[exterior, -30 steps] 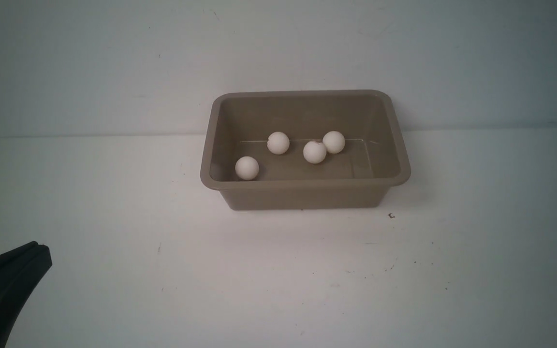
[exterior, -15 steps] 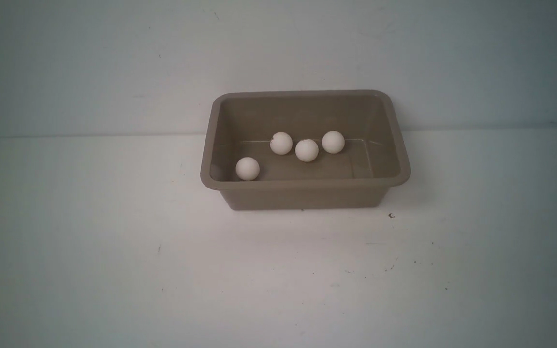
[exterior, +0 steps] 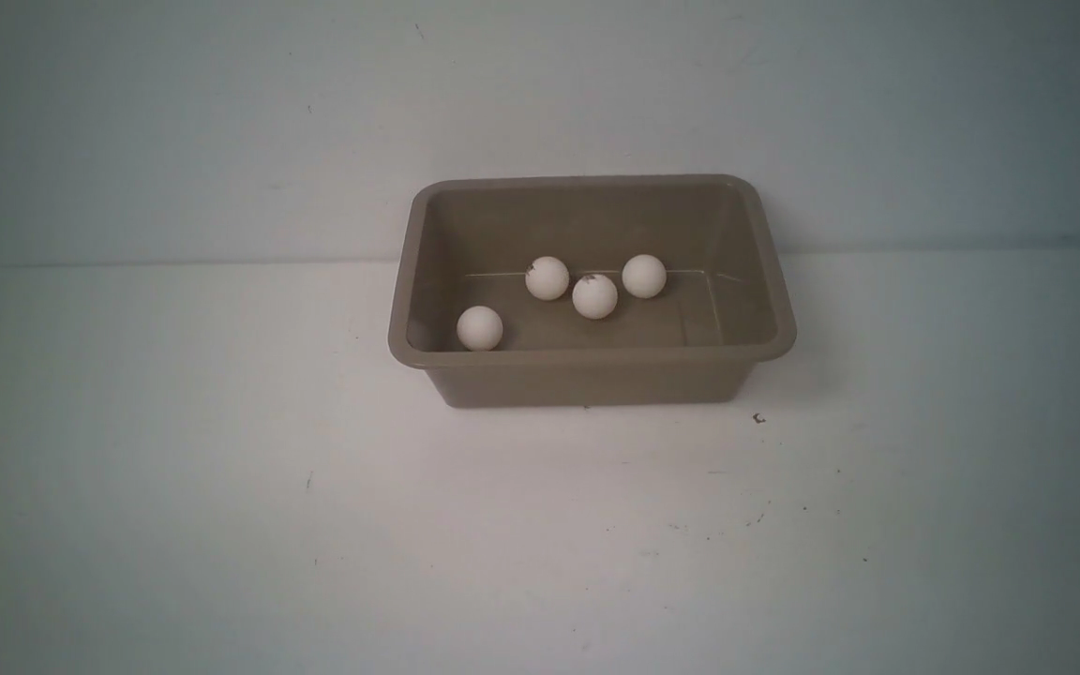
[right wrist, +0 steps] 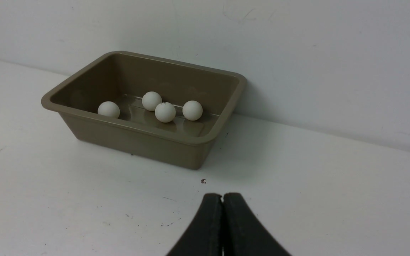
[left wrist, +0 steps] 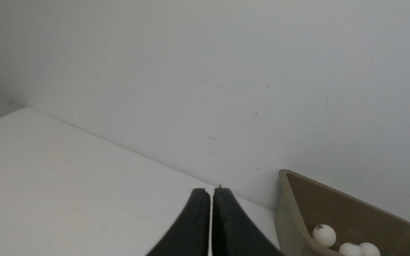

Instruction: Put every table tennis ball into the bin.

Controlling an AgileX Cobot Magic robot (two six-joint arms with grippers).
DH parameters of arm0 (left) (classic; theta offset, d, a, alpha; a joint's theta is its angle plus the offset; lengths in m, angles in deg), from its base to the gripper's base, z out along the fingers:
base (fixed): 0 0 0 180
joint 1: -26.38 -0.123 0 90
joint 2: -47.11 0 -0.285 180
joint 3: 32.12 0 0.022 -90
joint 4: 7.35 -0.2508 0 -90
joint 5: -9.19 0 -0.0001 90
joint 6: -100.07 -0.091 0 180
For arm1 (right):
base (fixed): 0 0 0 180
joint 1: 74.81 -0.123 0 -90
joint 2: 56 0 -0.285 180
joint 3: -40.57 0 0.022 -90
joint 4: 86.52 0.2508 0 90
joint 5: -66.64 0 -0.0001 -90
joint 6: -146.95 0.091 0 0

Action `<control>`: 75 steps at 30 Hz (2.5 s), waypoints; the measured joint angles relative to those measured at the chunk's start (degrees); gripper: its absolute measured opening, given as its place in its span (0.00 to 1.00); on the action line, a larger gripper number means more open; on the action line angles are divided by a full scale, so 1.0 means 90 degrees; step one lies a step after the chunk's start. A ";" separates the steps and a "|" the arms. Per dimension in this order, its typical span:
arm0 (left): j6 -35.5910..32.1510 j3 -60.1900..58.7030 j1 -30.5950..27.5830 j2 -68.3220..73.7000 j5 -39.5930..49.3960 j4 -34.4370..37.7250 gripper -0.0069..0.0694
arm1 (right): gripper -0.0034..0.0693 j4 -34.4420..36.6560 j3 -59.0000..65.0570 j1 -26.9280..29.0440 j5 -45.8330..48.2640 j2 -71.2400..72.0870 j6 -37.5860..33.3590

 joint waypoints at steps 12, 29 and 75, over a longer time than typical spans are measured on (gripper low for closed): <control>-0.1605 0.0000 0.0000 -0.0213 -0.0161 0.0990 0.09 | 0.02 0.0000 0.0010 0.0000 0.0006 0.0007 0.0000; -0.1116 0.0051 0.0000 -0.0213 -0.0142 0.1005 0.09 | 0.02 0.0000 0.0012 0.0000 0.0006 0.0007 -0.0021; 0.5752 0.0001 0.0000 -0.0213 0.3402 -0.8247 0.09 | 0.02 0.0000 0.0012 0.0000 0.0006 0.0007 -0.0021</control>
